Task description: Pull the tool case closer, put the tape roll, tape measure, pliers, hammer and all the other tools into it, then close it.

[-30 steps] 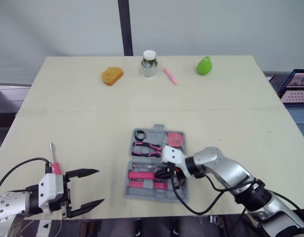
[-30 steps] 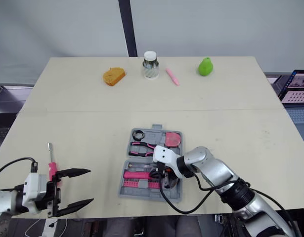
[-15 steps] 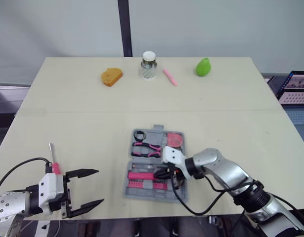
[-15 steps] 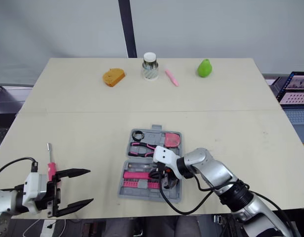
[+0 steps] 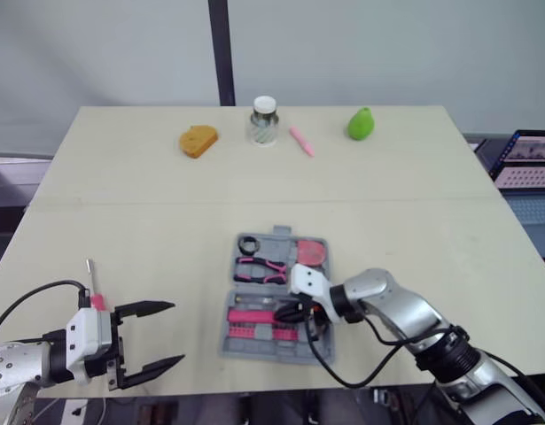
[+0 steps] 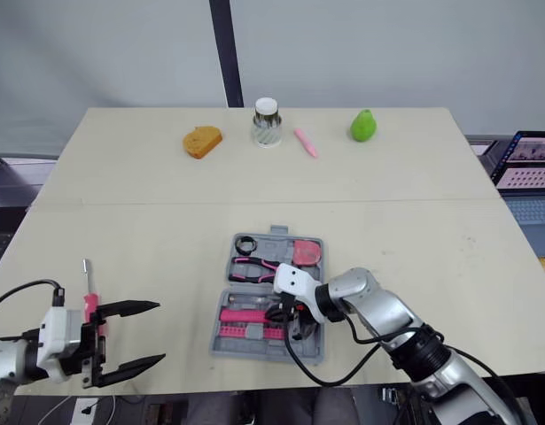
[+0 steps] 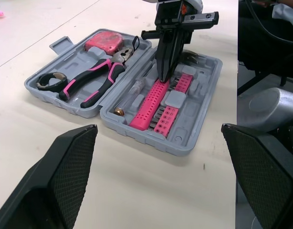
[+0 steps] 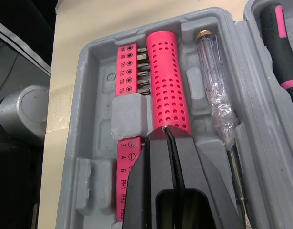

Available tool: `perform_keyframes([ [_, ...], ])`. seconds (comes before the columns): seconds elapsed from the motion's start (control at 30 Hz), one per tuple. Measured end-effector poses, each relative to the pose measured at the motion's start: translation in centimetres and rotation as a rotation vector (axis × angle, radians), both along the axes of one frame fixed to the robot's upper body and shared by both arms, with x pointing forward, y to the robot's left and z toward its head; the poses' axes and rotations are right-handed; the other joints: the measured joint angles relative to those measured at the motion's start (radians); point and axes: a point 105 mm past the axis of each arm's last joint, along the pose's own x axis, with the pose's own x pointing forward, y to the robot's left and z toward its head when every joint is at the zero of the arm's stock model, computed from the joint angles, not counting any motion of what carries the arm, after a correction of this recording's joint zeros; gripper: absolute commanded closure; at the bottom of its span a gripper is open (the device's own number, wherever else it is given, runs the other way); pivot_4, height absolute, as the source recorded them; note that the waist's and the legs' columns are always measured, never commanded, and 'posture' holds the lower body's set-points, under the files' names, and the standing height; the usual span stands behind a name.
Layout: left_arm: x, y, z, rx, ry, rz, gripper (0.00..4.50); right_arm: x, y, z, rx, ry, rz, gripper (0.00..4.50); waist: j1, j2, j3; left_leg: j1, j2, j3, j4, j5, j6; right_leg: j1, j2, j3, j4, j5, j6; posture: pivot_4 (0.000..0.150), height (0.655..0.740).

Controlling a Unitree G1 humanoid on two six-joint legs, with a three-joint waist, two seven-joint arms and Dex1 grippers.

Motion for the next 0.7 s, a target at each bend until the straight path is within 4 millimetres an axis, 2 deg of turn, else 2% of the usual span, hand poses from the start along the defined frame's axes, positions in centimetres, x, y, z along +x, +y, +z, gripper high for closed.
perform_keyframes([
  [0.7,0.03,-0.35,0.26,0.000,-0.002,-0.004,0.00,-0.12,-0.07,-0.38,-0.002,-0.010,0.004,4.46,0.000,0.001,-0.003,0.004,0.000,0.000,-0.003,0.000,0.000,0.005,0.000,0.000,-0.005,0.000,0.000,0.150,0.6950],
])
